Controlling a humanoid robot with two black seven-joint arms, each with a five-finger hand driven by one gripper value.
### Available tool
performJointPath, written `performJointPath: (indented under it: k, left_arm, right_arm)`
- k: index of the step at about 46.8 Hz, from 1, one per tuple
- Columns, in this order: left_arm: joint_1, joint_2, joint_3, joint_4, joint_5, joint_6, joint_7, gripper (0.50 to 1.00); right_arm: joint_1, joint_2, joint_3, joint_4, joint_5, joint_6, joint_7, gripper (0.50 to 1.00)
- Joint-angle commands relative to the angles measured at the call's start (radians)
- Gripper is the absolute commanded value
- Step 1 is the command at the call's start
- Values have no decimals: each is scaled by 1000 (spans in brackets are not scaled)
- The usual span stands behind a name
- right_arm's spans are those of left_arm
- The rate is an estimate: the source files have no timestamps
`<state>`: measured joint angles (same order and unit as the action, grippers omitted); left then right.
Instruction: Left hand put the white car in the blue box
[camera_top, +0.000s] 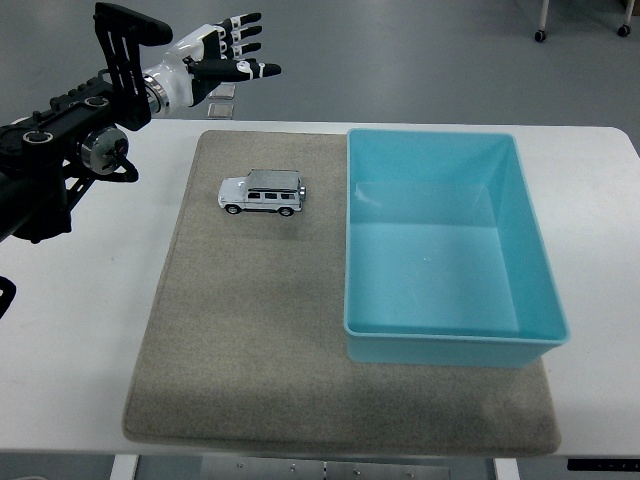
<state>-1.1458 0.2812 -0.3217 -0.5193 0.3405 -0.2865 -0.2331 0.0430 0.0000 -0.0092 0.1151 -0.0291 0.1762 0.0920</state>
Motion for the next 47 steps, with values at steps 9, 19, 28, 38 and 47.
performJointPath:
  k: [9,19,28,38,47]
  left_arm:
    - [-58,29,176,-80,170,-23,3,999]
    - [-147,42,363,-117,195,-66,3,1000]
    - [-160,47,371,-117,460,-82,-5,1000]
    - [-177,50,386,-119,571,-106,-5,999]
    - [-198,61,386,-157,698,-109,-40,1000]
  right_arm:
    - [0,0,0,0,0,0,0,936]
    - [0,0,0,0,0,0,0,936]
    - [0,0,0,0,0,0,0,936]
    - [0,0,0,0,0,-1,0,936]
    - [0,0,0,0,0,0,0,936]
